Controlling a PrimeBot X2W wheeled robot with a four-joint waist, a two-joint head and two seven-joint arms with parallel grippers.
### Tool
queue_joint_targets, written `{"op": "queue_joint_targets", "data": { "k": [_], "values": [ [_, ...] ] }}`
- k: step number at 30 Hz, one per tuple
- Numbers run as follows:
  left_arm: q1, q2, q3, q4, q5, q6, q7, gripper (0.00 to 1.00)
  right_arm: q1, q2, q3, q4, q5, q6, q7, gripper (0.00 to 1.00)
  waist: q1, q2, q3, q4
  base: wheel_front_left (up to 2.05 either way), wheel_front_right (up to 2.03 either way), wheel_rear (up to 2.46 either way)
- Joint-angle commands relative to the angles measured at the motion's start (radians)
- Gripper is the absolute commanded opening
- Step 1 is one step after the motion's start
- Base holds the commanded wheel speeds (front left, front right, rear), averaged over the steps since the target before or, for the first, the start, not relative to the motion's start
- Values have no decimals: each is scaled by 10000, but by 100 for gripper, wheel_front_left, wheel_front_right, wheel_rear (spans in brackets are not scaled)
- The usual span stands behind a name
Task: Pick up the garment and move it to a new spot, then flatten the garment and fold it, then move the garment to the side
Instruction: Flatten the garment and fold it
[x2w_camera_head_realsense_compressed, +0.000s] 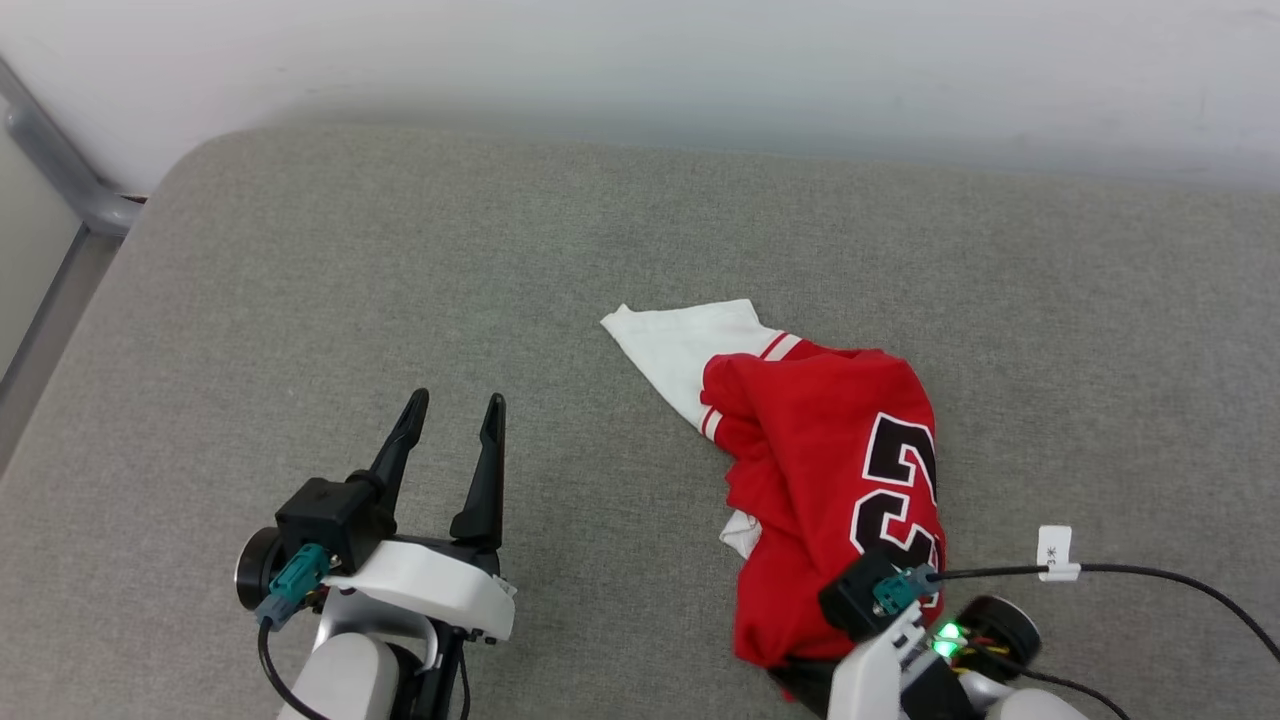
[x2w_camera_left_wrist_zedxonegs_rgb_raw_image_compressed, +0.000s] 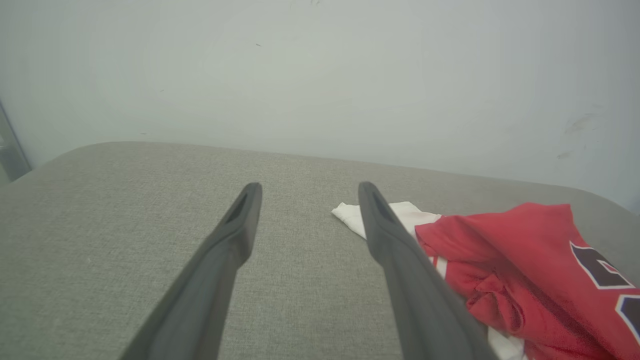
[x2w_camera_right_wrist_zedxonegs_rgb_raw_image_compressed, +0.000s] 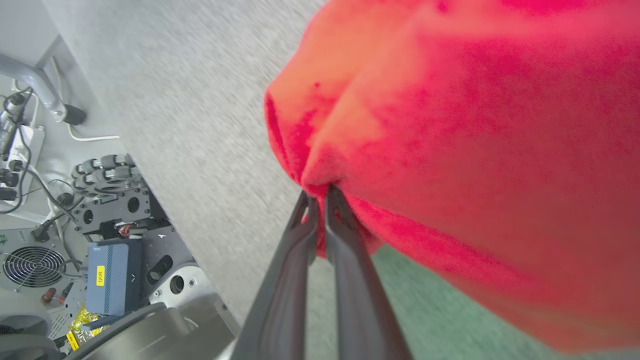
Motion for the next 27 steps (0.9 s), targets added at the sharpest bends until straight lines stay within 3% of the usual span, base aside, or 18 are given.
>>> {"op": "queue_joint_targets", "data": {
  "k": [1, 4, 7, 14, 22, 27],
  "values": [
    [90, -15, 33, 54, 83, -55, -23, 100, -254, 261, 40, -305, 37, 24, -288, 0, -1, -1, -166, -101, 0, 0, 0],
    [205, -60, 68, 134, 152, -96, -23, 100, -444, 365, -352, -914, -156, 9, -961, 0, -1, -1, -405, -228, 0, 0, 0],
    [289, -82, 91, 182, 222, -126, -23, 100, -512, 622, -1365, -1347, -471, 11, -1542, 0, -1, -1, -625, -352, 0, 0, 0],
    [534, -116, 168, 221, 266, -140, -23, 100, 87, 1184, -5257, -1674, -1703, 11, -1764, 0, -1, -1, -915, -652, 0, 0, 0],
    [528, -166, 123, 305, 288, -234, -23, 100, 1030, 1764, -9252, -420, -2437, 7, -1160, 0, -1, -1, -834, -741, 0, 0, 0],
    [463, -183, 120, 376, 293, -300, -23, 100, 1371, 2167, -10501, 1029, -2449, 12, -1252, 0, -1, -1, -697, -708, 0, 0, 0]
  ]
}}
